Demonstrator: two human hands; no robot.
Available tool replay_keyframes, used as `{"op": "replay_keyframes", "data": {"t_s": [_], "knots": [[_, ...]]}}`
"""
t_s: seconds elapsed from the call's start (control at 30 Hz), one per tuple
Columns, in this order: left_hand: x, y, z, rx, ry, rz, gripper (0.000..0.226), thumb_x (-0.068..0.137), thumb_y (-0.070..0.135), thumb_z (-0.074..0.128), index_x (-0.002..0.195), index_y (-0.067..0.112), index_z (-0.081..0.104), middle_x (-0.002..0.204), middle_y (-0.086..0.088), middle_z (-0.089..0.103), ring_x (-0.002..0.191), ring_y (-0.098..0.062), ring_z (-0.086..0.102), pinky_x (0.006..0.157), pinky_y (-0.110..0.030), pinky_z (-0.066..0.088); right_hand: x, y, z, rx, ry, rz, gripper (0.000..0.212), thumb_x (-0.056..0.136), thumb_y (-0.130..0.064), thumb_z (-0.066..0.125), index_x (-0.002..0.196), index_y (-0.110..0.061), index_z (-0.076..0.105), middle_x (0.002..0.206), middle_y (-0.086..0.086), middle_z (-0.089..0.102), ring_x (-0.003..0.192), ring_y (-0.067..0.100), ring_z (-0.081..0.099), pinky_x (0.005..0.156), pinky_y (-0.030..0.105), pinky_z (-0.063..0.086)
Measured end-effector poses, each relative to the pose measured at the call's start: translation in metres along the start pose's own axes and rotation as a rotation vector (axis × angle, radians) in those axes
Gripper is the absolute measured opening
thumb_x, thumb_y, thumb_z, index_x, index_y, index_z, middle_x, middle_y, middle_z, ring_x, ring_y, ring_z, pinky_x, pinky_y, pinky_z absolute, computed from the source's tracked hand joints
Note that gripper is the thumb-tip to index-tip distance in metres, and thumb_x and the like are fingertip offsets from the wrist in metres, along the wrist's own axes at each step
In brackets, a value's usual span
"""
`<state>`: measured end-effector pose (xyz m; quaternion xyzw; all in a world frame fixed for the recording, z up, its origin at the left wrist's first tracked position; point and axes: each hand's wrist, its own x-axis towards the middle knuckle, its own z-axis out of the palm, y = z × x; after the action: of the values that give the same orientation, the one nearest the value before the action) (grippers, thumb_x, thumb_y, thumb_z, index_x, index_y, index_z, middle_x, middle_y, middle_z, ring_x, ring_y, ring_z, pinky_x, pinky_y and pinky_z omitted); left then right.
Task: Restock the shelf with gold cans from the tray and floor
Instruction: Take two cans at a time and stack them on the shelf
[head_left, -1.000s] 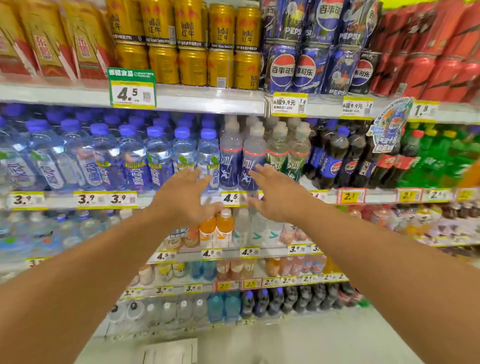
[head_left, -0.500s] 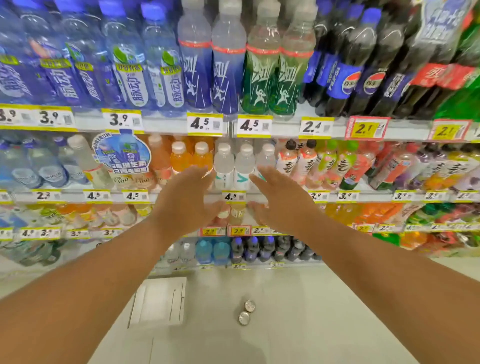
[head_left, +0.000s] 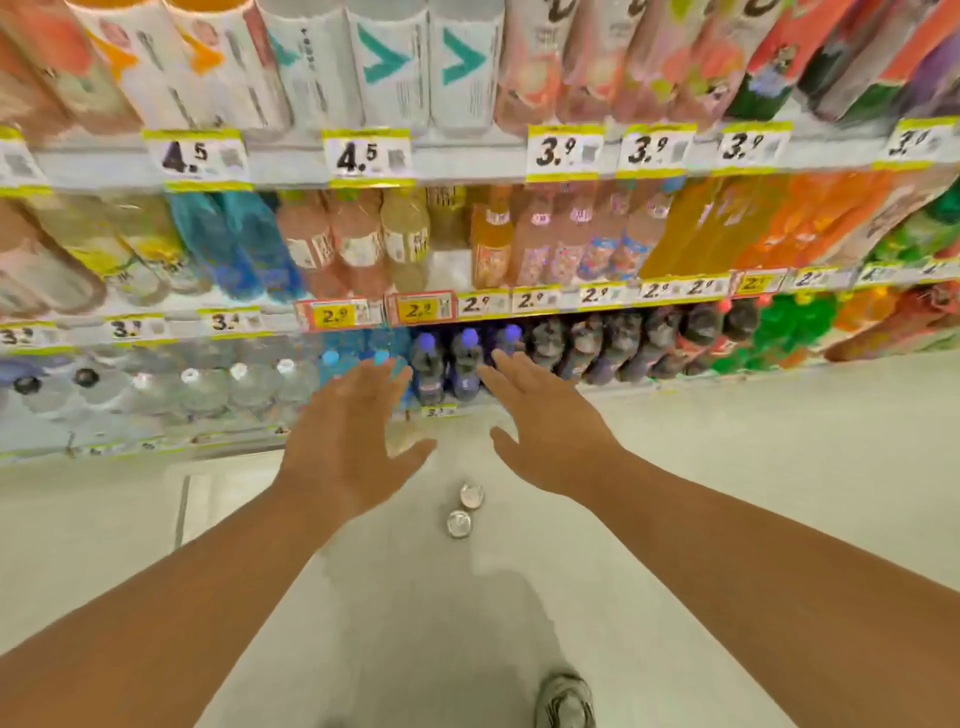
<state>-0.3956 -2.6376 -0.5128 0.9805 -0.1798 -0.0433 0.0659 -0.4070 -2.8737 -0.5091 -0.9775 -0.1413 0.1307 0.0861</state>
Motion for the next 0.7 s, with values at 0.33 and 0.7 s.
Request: {"op": "replay_keyframes", "data": {"t_s": [0.33,0.7], "knots": [[0.000,-0.012,0.262,0.016,-0.112,0.096,0.090,0.081,0.077,0.024,0.154,0.024,0.029,0.161,0.000,0.026,0.150,-0.020,0.019,0.121,-0.042,0.020,0.050,0.052,0.233,-0.027,-0.044,0.003,0.080,0.096,-0.036,0.051,0.158,-0.027,0.003,0.166,-0.003,-0.006,0.152,0.016,-0.003,0.120,0.031,0.009],[0.010,-0.025,0.470,-0.067,-0.145,0.054,0.094,0.082,0.081,0.036,0.158,0.030,0.010,0.166,0.008,0.004,0.152,-0.013,-0.002,0.124,-0.038,0.005,0.106,0.112,0.412,-0.062,-0.095,-0.091,0.083,0.094,-0.040,0.052,0.158,-0.027,0.001,0.166,-0.004,-0.004,0.152,0.015,0.002,0.122,0.033,0.016]]}}
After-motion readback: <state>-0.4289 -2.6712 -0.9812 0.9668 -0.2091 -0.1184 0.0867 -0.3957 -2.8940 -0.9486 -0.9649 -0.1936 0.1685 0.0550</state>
